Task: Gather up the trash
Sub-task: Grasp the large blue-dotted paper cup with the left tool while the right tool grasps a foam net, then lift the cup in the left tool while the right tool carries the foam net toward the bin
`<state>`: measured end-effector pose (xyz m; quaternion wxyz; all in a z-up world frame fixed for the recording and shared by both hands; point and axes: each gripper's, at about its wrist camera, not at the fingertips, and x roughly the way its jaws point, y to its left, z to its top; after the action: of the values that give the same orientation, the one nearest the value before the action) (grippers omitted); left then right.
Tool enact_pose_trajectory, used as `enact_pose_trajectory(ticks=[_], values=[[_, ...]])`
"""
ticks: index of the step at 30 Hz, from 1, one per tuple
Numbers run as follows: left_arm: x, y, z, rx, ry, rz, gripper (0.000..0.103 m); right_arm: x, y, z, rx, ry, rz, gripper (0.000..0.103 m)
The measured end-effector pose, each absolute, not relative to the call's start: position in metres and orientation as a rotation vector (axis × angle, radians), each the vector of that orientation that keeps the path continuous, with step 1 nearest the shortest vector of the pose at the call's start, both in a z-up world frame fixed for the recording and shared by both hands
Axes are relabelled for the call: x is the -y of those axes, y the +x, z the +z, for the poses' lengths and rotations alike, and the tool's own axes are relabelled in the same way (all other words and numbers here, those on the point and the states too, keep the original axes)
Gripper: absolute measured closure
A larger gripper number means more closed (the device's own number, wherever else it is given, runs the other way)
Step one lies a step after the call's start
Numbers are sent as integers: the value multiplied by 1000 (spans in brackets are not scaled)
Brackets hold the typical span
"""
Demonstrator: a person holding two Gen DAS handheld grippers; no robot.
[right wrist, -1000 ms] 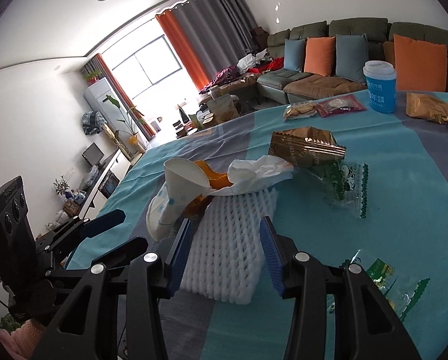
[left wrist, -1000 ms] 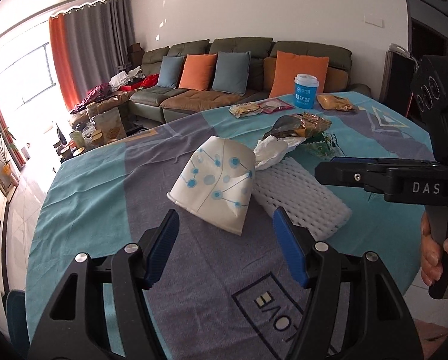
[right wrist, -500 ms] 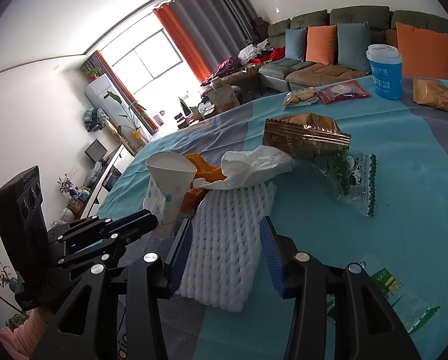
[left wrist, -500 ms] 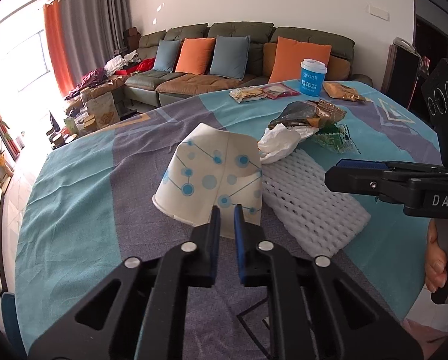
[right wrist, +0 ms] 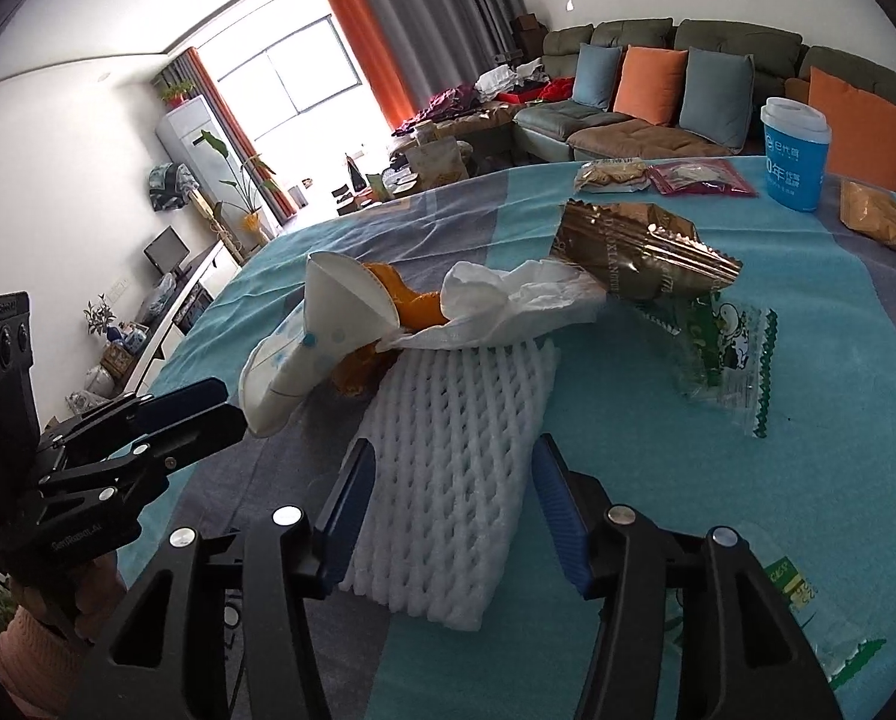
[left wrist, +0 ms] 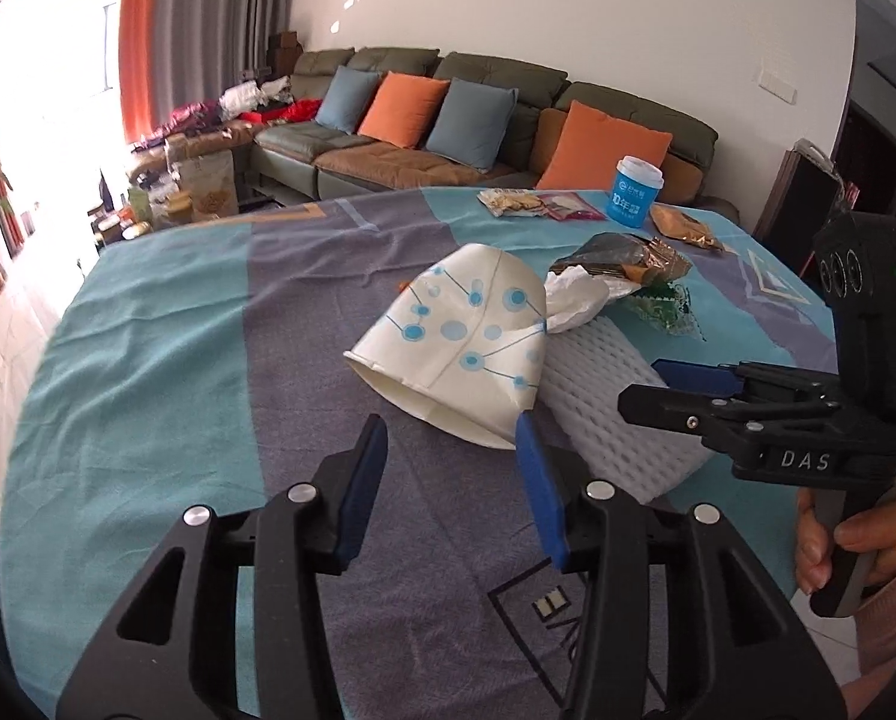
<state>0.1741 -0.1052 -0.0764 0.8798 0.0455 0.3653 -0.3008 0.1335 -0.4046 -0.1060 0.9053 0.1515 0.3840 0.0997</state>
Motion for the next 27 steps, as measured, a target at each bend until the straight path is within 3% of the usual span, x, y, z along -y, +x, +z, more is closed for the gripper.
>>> enact_pose_trajectory(ticks=[6,9,13,27], values=[[113,190,-84,-833,22,-680,64,408,134,-109,-809,321,225,84],[112,197,-86,-856,-29,-704,71,409,134,-111,-813,345,236,91],[113,204,-90,-882,-74,-722,89,411,132,-110,-804,356,243,94],[99,186,-75,-817,-63,-692,94,414,123,-100,-753,390,300,95]])
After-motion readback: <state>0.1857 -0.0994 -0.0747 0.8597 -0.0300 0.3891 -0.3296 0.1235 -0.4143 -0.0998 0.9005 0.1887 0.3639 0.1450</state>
